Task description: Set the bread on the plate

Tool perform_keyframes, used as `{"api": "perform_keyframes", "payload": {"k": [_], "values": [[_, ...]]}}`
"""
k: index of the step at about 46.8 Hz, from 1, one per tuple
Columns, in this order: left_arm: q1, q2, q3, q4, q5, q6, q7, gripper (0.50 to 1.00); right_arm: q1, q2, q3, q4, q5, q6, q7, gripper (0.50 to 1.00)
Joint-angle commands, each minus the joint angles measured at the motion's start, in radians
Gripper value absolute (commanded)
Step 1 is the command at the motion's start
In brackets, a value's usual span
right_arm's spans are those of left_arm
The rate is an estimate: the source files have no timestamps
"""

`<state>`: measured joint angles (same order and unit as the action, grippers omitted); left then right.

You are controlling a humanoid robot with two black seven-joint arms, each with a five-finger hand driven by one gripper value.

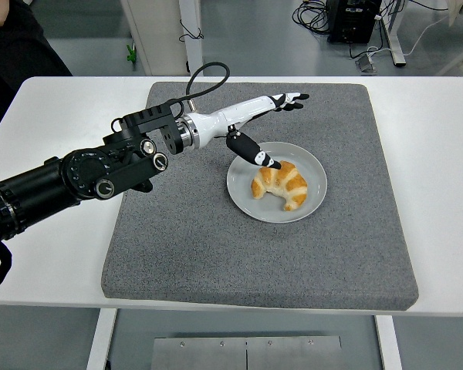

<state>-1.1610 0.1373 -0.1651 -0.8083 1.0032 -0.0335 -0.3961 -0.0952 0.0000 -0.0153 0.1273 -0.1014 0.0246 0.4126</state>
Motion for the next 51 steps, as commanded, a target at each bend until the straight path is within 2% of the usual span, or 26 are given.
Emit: {"api": "perform_keyframes", "payload": {"k": [1,7,15,23,32,40,51], "values": [[0.003,0.002,-0.054,0.0,-0.014,-0.002,0.0,0.96,0.0,0.0,0.0,0.0,-0.001,0.0,0.0,1.0],[0.011,-0.013,-0.145,0.0,-0.115,0.001,0.005,0.968,0.0,0.0,0.0,0.0,0.0,0.0,0.0,1.0],[0.011,-0.01,-0.168,0.001,-0.248,0.02,0.01,0.968,0.0,0.0,0.0,0.0,0.0,0.0,0.0,1.0],[0.02,0.002,-0.217,0.008,-0.36,0.092,0.016,0.968,0.0,0.0,0.0,0.0,-0.001,0.001,0.0,1.0],[0.034,0.03,-0.225,0.018,-0.511,0.147,0.026,0.968,0.0,0.0,0.0,0.0,0.0,0.0,0.0,1.0],[0.043,0.056,-0.229,0.026,-0.632,0.167,0.026,0.968,0.0,0.0,0.0,0.0,0.0,0.0,0.0,1.0],[0.058,0.061,-0.304,0.129,-0.729,0.168,0.02,0.968,0.0,0.0,0.0,0.0,0.0,0.0,0.0,1.0]]}}
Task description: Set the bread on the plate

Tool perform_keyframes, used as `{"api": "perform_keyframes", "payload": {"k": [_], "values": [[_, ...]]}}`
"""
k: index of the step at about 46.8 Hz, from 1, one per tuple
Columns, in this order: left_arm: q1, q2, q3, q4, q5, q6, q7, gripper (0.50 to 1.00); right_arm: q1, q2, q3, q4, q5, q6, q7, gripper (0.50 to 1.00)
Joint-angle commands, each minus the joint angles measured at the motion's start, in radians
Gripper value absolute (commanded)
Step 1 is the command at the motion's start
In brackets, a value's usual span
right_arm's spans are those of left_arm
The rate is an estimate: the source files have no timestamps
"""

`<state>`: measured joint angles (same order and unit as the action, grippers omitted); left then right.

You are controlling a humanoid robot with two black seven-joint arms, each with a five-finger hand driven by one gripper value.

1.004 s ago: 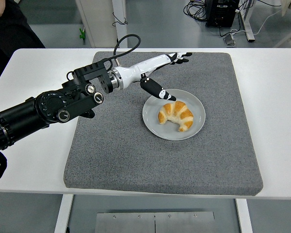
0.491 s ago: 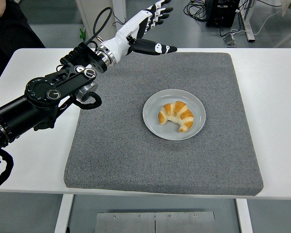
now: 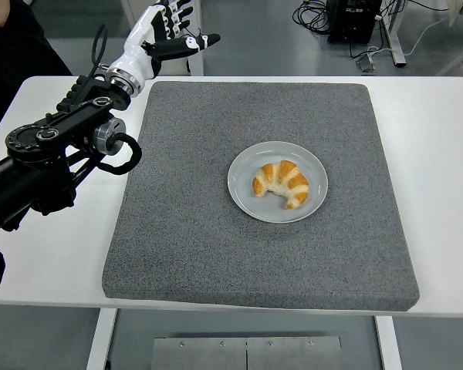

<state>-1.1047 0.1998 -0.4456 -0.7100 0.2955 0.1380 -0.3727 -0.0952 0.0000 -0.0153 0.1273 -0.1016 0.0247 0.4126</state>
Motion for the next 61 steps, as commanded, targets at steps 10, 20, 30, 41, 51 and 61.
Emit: {"api": "perform_keyframes", "payload": {"k": [10,20,30,41,51,61], "values": [[0.02,-0.008,-0.094,0.093,-0.104,-0.011,-0.008,0.968,0.0,0.0,0.0,0.0,-0.001,0.0,0.0,1.0],[0.048,-0.06,-0.18,0.17,-0.13,-0.034,-0.025,0.968,0.0,0.0,0.0,0.0,0.0,0.0,0.0,1.0],[0.051,-0.095,-0.214,0.247,-0.161,-0.098,-0.023,0.968,0.0,0.0,0.0,0.0,-0.001,0.0,0.0,1.0],[0.049,-0.097,-0.216,0.285,-0.219,-0.136,-0.02,0.968,0.0,0.0,0.0,0.0,-0.001,0.0,0.0,1.0],[0.049,-0.097,-0.217,0.32,-0.225,-0.176,-0.014,0.968,0.0,0.0,0.0,0.0,0.0,0.001,0.0,1.0],[0.049,-0.091,-0.278,0.343,-0.237,-0.235,0.0,0.968,0.008,0.0,0.0,0.009,0.0,0.003,0.0,1.0]]}}
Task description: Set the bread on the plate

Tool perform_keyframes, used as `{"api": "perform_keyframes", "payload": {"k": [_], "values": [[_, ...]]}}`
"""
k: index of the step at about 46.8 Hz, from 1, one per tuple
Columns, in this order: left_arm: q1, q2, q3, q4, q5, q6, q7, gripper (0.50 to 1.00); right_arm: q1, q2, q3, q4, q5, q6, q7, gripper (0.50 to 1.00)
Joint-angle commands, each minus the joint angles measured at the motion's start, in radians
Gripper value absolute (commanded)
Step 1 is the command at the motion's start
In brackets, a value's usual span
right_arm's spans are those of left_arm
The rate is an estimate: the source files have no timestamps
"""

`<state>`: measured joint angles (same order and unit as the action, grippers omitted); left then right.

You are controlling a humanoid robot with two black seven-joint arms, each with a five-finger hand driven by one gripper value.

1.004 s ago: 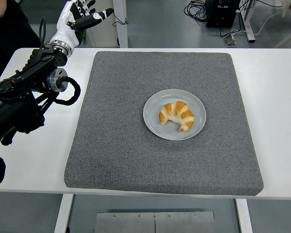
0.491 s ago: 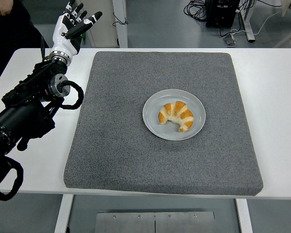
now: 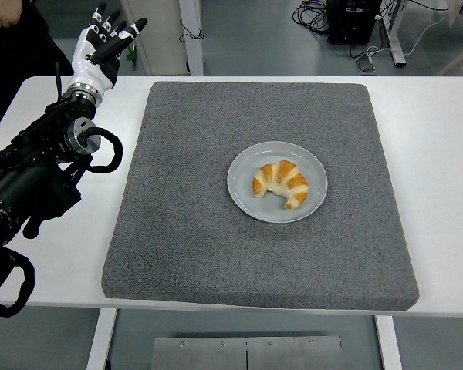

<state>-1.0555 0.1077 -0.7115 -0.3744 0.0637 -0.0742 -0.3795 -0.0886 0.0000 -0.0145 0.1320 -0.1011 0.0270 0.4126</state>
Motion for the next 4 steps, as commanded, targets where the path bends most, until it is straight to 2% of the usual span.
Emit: {"api": "perform_keyframes", "payload": {"k": [1,4], "values": [[0.0,0.001,-0.014,0.011,-0.005,-0.029,0.008,0.968,0.001,0.0,-0.002,0.005,0.0,0.001,0.0,1.0],[0.0,0.0,-0.014,0.017,-0.007,-0.03,0.008,0.968,0.001,0.0,0.005,0.005,0.0,0.001,0.0,1.0]]}}
